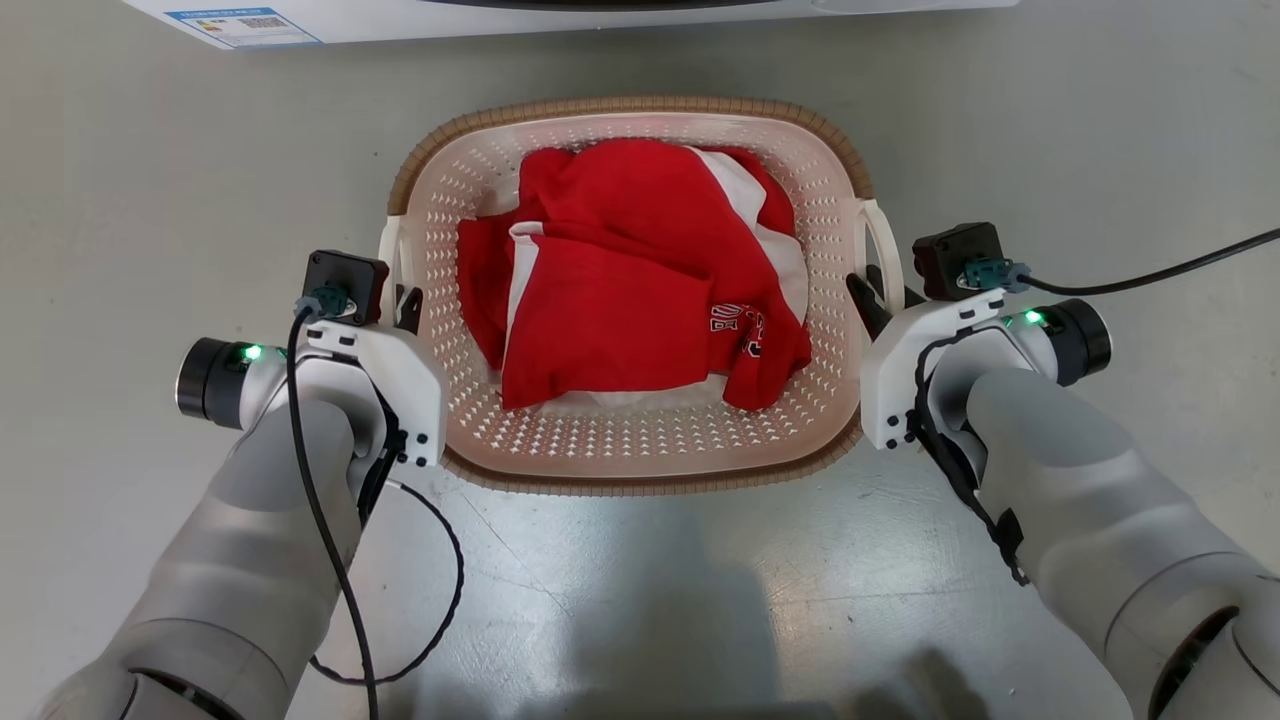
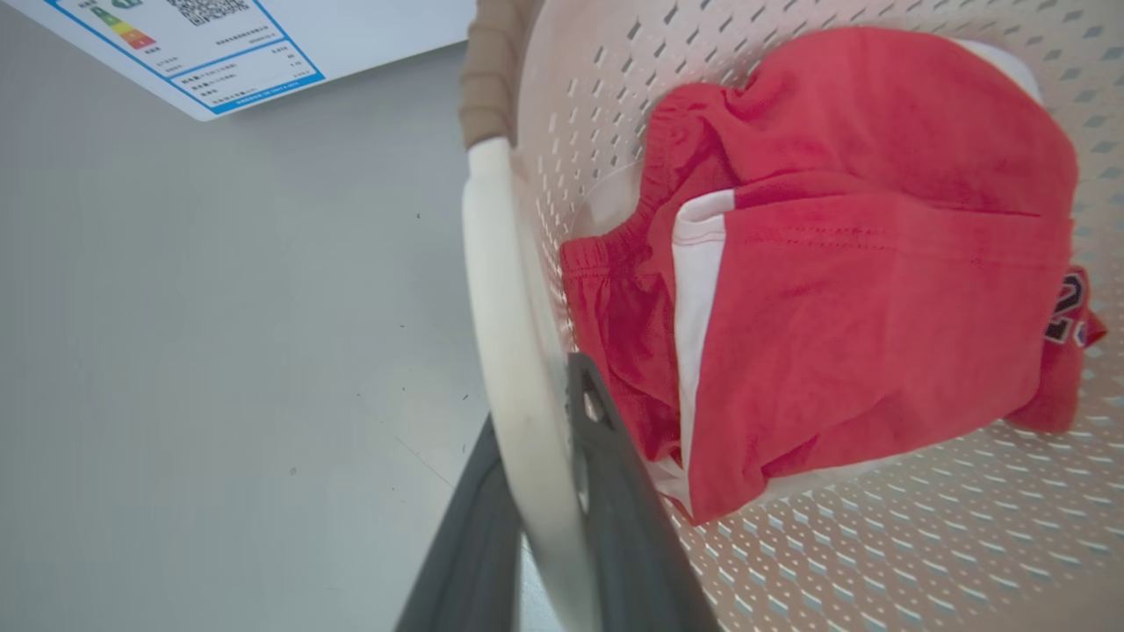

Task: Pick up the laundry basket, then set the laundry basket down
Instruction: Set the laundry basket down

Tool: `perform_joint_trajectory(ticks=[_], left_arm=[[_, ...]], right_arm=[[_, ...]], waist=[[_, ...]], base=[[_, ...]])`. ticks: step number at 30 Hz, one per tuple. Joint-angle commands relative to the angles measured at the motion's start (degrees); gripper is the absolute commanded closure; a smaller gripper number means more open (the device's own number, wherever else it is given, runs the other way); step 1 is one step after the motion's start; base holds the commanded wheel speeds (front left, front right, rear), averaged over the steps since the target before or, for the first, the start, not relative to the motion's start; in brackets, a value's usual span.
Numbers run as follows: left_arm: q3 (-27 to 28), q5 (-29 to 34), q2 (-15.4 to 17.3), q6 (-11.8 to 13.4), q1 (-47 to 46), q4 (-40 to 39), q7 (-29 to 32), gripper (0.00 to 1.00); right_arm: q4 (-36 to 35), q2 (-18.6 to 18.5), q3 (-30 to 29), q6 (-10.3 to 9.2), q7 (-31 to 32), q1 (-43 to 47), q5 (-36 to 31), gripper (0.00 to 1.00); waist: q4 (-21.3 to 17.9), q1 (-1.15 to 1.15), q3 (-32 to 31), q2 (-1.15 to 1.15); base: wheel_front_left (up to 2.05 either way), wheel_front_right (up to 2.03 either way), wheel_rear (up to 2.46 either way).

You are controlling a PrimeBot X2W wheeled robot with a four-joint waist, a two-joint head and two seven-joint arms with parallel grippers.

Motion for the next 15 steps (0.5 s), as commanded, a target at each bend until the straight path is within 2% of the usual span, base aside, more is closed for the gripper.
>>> perform_joint_trajectory(ticks=[1, 15], left_arm=[[0.7, 1.0, 1.9, 0.0, -1.8, -0.4, -0.8, 1.0], [0.1, 0.5, 1.8, -0.2, -2.3, 0.2, -0.7, 1.0]], right_arm=[[-0.5, 1.4, 1.0, 0.95, -0.9, 1.9, -0.4, 1.0], [-0.2, 1.6, 1.2, 0.95, -0.8, 1.7, 0.3, 1.0]], waist=[[-0.1, 0.0, 0.2, 0.0], [-0.5, 0.0, 0.8, 0.0]], base=[[0.0, 0.0, 0.0], [0.0, 0.0, 0.0]])
